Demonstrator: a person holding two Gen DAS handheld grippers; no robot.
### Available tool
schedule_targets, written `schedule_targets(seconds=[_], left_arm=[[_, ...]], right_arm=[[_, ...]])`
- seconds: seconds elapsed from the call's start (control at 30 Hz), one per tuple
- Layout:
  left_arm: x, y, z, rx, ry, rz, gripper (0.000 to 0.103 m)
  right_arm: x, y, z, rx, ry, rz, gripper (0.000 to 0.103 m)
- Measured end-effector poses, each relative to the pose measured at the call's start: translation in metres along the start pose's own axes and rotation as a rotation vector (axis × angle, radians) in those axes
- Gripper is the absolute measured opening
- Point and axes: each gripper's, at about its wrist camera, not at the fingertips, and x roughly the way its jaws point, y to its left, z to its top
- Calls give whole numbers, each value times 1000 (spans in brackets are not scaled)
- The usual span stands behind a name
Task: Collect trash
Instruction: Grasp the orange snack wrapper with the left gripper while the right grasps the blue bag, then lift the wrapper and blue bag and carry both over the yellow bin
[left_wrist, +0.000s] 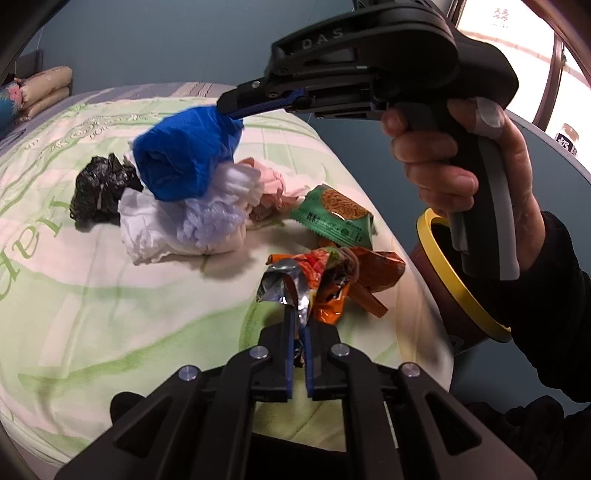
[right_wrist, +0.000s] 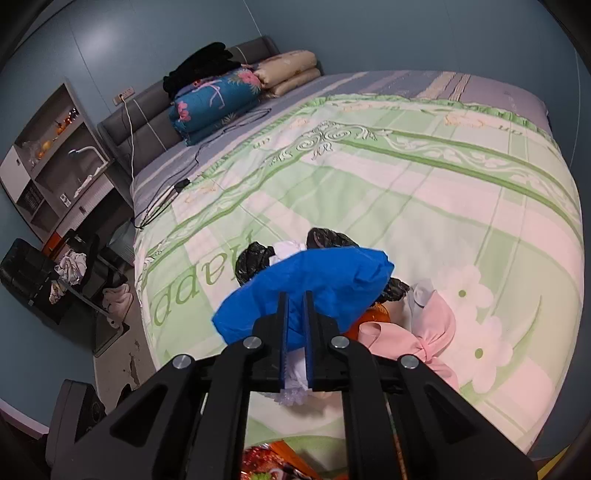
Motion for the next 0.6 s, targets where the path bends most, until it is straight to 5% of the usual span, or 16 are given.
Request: schedule_targets(seconds=[0.43,0.47,0.57,0.6], left_arm=[[-7,-2,-1,11,-1,-55,4],[-8,-2,-1,6,-3,-60,4],[-12,1,-3,-11,-6,-70,4],[-12,1,-4,-13,-5,-69,4]], right_arm=[[-14,2,5,-8,-10,10,8],[-13,2,5,-6,-7,7,14],[-10,0,6,18,-8,8,53],[-9,-1,6,23,-7,1,52]])
